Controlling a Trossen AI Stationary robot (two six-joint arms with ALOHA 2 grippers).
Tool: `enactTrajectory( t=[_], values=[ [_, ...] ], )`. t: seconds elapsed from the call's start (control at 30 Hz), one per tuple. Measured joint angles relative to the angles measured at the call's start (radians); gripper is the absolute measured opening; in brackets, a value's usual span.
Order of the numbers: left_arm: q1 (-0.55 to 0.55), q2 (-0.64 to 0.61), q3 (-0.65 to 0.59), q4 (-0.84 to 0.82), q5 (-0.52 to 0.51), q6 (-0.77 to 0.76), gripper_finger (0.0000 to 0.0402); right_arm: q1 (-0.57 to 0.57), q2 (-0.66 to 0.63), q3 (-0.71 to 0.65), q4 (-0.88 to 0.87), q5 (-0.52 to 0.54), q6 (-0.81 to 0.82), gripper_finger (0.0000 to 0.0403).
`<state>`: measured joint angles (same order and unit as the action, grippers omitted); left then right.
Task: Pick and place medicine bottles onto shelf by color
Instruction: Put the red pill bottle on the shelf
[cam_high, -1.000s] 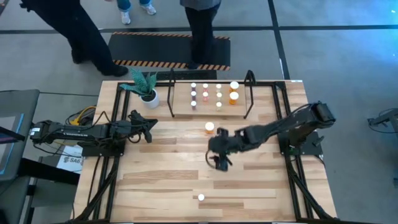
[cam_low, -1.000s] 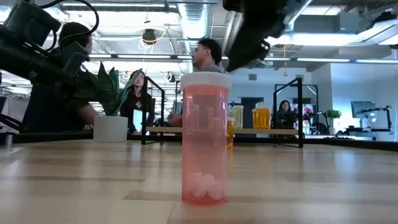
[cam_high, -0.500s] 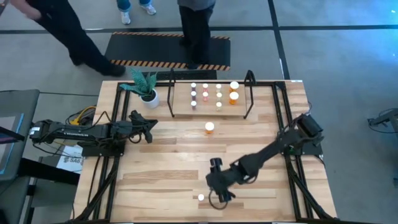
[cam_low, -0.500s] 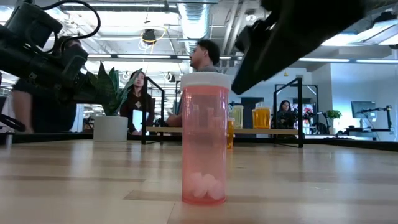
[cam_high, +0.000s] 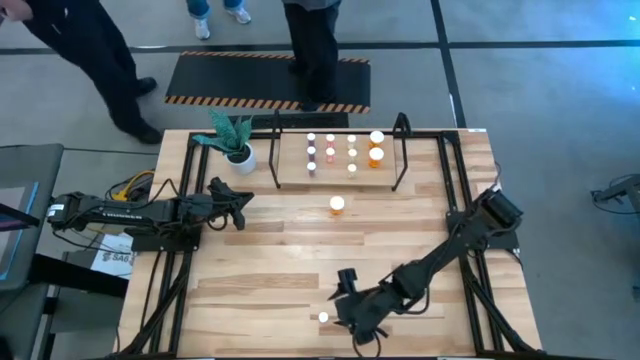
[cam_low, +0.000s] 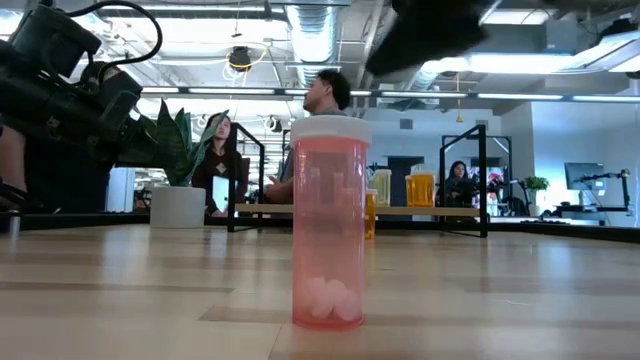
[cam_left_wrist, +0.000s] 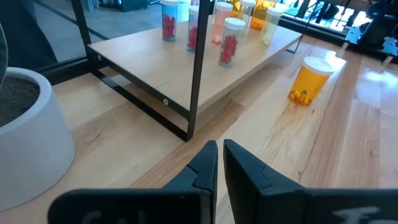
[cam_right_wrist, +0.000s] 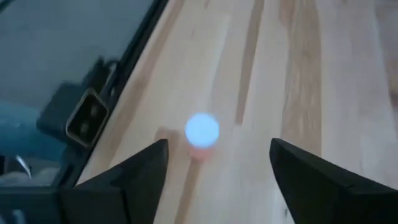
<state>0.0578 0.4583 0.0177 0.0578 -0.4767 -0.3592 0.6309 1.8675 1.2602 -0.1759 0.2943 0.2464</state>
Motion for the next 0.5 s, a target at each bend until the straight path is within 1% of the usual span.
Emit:
enactTrajectory(
  t=[0.13,0.2,0.3,0.37,0.43,0.5],
  values=[
    [0.000,0.000,0.000,0.000,0.000,0.000,0.0013,-0.020,0.018,0.001,0.089,-0.005,-0.032,0.0324],
    [0.000,0.000,0.000,0.000,0.000,0.000,0.0013,-0.025,0.022,-0.002,0.086,-0.025,-0.038,0.0341],
    [0.000,0.000,0.000,0.000,0.000,0.000,0.0013,-0.033,0.049,0.004,0.148,-0.048,-0.035,0.0363],
    [0.000,0.000,0.000,0.000,0.000,0.000,0.0013,-0.033,0.057,-0.005,0.136,-0.057,-0.042,0.0373],
    [0.000,0.000,0.000,0.000,0.000,0.000,0.0013,-0.040,0.084,0.005,0.195,-0.069,-0.045,0.0379],
    [0.000,0.000,0.000,0.000,-0.001,0.000,0.0013,-0.047,0.086,0.004,0.195,-0.080,-0.046,0.0381]
  ],
)
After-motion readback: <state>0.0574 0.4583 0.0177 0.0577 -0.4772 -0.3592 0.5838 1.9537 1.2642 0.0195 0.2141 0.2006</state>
